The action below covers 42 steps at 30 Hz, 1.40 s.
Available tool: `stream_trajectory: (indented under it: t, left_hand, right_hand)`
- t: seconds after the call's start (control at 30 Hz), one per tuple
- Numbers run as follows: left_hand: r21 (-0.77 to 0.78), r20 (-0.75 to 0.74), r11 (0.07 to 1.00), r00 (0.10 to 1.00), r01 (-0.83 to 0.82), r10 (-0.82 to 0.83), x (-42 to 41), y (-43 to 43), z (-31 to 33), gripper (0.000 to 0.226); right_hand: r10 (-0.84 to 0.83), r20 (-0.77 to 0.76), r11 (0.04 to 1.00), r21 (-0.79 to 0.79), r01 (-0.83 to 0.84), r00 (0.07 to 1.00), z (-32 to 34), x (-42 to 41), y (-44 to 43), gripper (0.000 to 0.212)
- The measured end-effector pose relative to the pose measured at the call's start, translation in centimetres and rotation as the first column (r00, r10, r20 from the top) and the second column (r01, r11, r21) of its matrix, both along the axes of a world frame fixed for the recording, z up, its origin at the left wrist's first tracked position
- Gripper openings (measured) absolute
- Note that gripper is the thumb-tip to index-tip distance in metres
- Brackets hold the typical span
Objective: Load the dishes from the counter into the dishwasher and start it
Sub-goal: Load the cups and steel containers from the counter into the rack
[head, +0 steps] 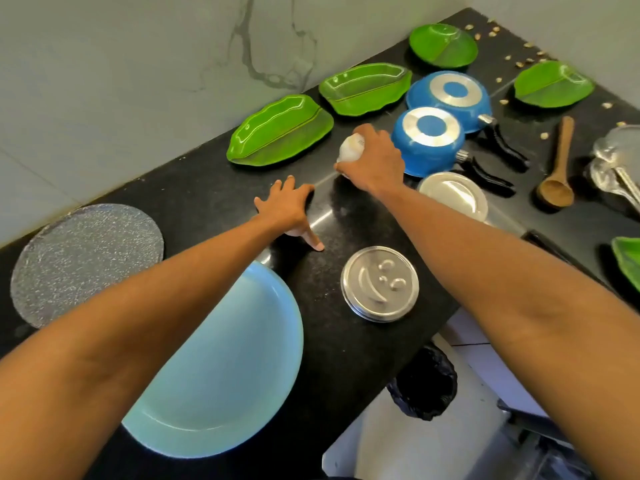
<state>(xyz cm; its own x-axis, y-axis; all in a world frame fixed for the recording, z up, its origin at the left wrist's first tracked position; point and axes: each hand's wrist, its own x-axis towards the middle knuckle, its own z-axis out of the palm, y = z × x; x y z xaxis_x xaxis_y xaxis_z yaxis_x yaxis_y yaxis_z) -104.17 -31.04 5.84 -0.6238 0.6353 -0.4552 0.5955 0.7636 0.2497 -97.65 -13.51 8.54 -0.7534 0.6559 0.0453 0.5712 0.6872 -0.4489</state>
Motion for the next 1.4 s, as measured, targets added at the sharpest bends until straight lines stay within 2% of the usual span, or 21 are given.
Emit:
stream_trajectory:
  t: [0.1, 0.17, 0.23, 0.27, 0.33, 0.4, 0.53, 0.73, 0.93, 1.1, 1.17, 1.4]
  left_hand:
    - [-0.009, -0.078, 1.000, 0.997, 0.017, -0.017, 0.5, -0.2, 0.9, 0.121]
    - [0.025, -0.148, 0.999, 0.988, 0.046, -0.041, 1.3, -0.3, 1.5, 0.087]
    - [0.133, -0.216, 0.989, 0.976, 0.069, -0.039, 2.2, 0.0, 2.0, 0.046]
    - [0.202, -0.243, 0.976, 0.970, 0.078, -0.027, 3.2, 0.5, 2.3, 0.032]
    - [0.325, -0.276, 0.942, 0.961, 0.086, 0.007, 5.3, 1.5, 3.1, 0.021]
    - [0.410, -0.284, 0.907, 0.958, 0.093, 0.030, 7.7, 2.5, 4.0, 0.020]
    - [0.497, -0.273, 0.845, 0.960, 0.198, -0.064, 15.6, 5.4, 4.9, 0.022]
    - [0.499, -0.180, 0.802, 0.945, 0.328, -0.275, 31.0, 8.3, 2.4, 0.026]
    - [0.397, -0.121, 0.748, 0.838, 0.532, -0.532, 50.2, 8.4, -0.7, 0.024]
    - [0.344, -0.028, 0.675, 0.725, 0.653, -0.688, 63.1, 7.3, -2.5, 0.030]
    - [0.322, -0.020, 0.651, 0.692, 0.688, -0.721, 66.0, 7.0, -3.1, 0.034]
    - [0.236, 0.012, 0.512, 0.524, 0.826, -0.852, 76.3, 8.0, -4.7, 0.027]
  right_hand:
    - [0.055, 0.022, 0.997, 0.051, -0.056, 0.998, 1.8, 2.4, -0.8, 0.071]
    - [0.084, 0.053, 0.990, 0.106, -0.089, 0.995, 2.9, 4.5, -1.3, 0.071]
    - [0.089, 0.056, 0.985, 0.145, -0.096, 0.994, 4.1, 6.7, -1.4, 0.071]
    - [0.075, 0.045, 0.984, 0.159, -0.082, 0.996, 4.7, 8.5, -1.2, 0.070]
    - [0.036, 0.027, 0.984, 0.173, -0.040, 0.999, 5.5, 12.0, -0.7, 0.069]
    - [-0.012, 0.019, 0.985, 0.171, 0.008, 1.000, 6.1, 15.5, -0.2, 0.067]
    - [-0.155, 0.007, 0.981, 0.122, 0.153, 0.988, 6.0, 25.6, 1.1, 0.069]
    - [-0.414, 0.054, 0.908, 0.090, 0.408, 0.909, 3.7, 45.0, 0.7, 0.073]
    - [-0.681, 0.116, 0.725, -0.024, 0.688, 0.723, -0.5, 66.7, -3.2, 0.073]
    - [-0.813, 0.167, 0.552, -0.083, 0.830, 0.557, -3.7, 80.9, -8.6, 0.074]
    - [-0.842, 0.174, 0.501, -0.102, 0.859, 0.511, -4.6, 83.6, -10.3, 0.072]
    - [-0.922, 0.211, 0.291, -0.176, 0.940, 0.325, -8.1, 92.4, -13.8, 0.072]
